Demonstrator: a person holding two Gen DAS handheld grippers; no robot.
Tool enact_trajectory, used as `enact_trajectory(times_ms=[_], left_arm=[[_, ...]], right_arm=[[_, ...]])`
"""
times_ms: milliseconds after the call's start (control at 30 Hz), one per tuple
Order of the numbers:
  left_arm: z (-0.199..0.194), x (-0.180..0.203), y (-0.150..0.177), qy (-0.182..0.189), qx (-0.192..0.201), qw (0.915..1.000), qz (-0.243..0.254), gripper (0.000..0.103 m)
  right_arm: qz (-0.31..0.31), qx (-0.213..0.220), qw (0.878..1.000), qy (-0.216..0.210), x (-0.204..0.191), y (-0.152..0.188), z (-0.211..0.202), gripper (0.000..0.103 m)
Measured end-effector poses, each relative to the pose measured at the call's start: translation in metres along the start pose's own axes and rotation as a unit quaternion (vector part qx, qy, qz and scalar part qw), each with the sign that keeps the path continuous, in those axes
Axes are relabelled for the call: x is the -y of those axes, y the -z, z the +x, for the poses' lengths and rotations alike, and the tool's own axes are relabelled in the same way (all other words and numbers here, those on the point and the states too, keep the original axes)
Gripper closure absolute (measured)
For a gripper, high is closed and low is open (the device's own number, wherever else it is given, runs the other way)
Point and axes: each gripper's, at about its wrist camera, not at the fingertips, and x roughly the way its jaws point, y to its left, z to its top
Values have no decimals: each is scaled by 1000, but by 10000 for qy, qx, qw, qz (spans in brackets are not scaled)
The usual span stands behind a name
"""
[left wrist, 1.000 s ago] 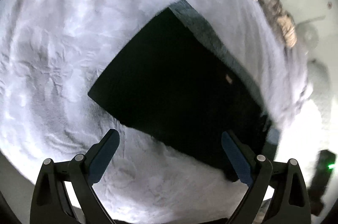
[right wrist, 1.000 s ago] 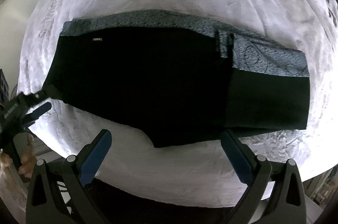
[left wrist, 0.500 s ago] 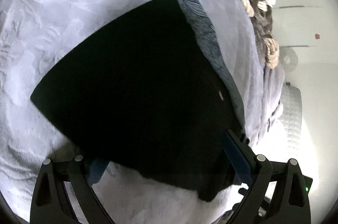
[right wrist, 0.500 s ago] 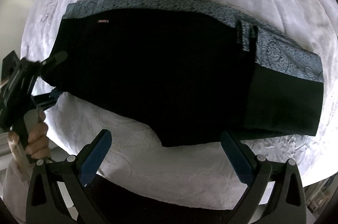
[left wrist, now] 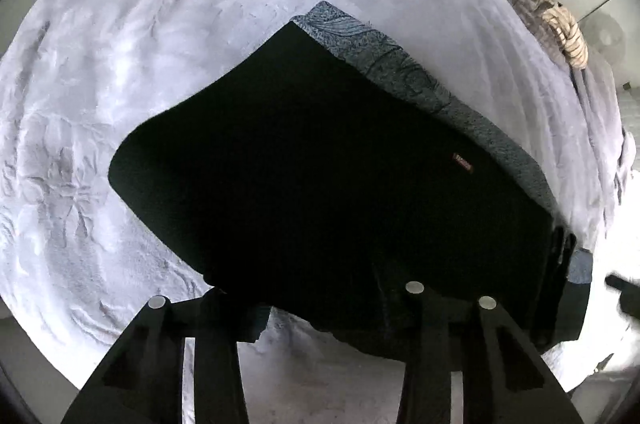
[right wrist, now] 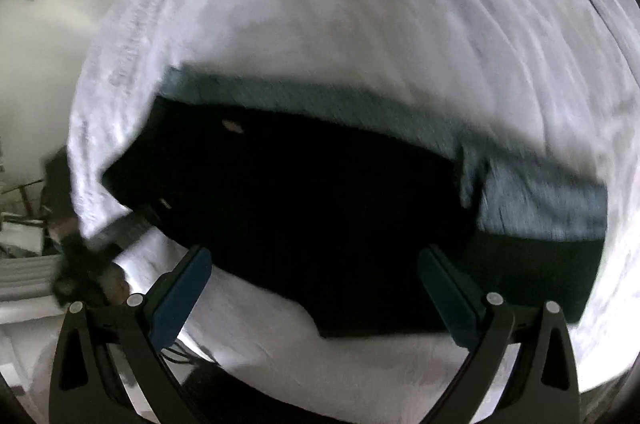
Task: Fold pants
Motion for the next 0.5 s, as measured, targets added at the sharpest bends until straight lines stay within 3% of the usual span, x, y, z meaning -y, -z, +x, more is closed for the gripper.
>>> enact_trajectory(times_ms=[67, 133, 233, 333, 500], left_arm=[[-6, 11, 6, -279, 233, 9982, 474, 63], [-8, 32, 15, -807, 538, 9882, 1182, 63], [-6, 56, 29, -1468, 857, 9652, 1987, 63], [-6, 60, 36, -1683, 995, 9536, 2288, 63], [-2, 68, 38, -1900, 1117, 9403, 2593, 63]], right_arm=[[-224, -3, 9995, -241, -17, -27, -3, 0], [-504, -95, 9975, -478, -40, -50, -3, 3], [-882, -453, 9919, -793, -77, -75, 7, 13], [-1347, -1053, 9788, -1128, -127, -95, 33, 13], [-2013, -1819, 9567, -1053, -190, -102, 83, 12]])
